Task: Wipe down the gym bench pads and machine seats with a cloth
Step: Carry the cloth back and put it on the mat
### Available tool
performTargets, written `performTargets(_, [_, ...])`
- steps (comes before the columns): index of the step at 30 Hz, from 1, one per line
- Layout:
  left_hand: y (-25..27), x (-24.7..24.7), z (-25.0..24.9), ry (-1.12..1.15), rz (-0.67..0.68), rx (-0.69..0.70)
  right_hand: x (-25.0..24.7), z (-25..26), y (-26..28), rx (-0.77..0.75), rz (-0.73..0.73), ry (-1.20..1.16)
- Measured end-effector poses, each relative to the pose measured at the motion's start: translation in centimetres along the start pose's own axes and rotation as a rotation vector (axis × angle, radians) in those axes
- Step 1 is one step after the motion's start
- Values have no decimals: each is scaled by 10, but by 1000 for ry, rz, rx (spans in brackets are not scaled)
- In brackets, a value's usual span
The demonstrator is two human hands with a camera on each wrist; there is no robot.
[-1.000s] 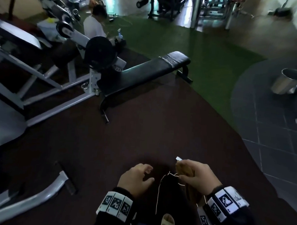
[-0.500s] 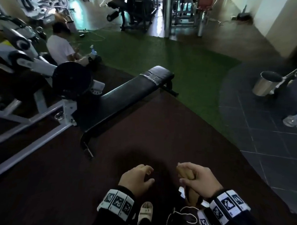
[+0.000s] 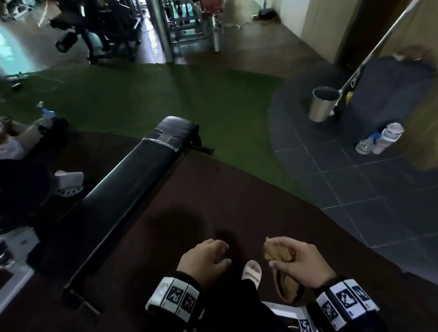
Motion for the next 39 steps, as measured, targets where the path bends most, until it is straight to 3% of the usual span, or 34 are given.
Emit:
performTargets(10, [-235,-76,-76,-51,80,161,-153,-3,-167,74,-172,5])
performTargets(15, [-337,-112,-133,-38,53,218,-234,2,-234,84,-205,7])
performTargets(24, [-496,-139,-206,-65,148,331,-333,-20,-331,125,-338,-68])
performTargets(32, [-688,-179,-274,-193,233,505,-430,-43,-459,186,-445,-93])
performTargets(39, [-818,-225,-343,-214,285,578,-522,-37,-541,211,-556,-85])
Point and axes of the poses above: each hand's wrist, its own y-axis away from the middle knuckle, its own x-axis out of the palm, z = x × y, the point moved 2 cm from there along -y, towards the middle knuckle, and after that the axes turned 8 degrees about -y, right-handed, at the moved point
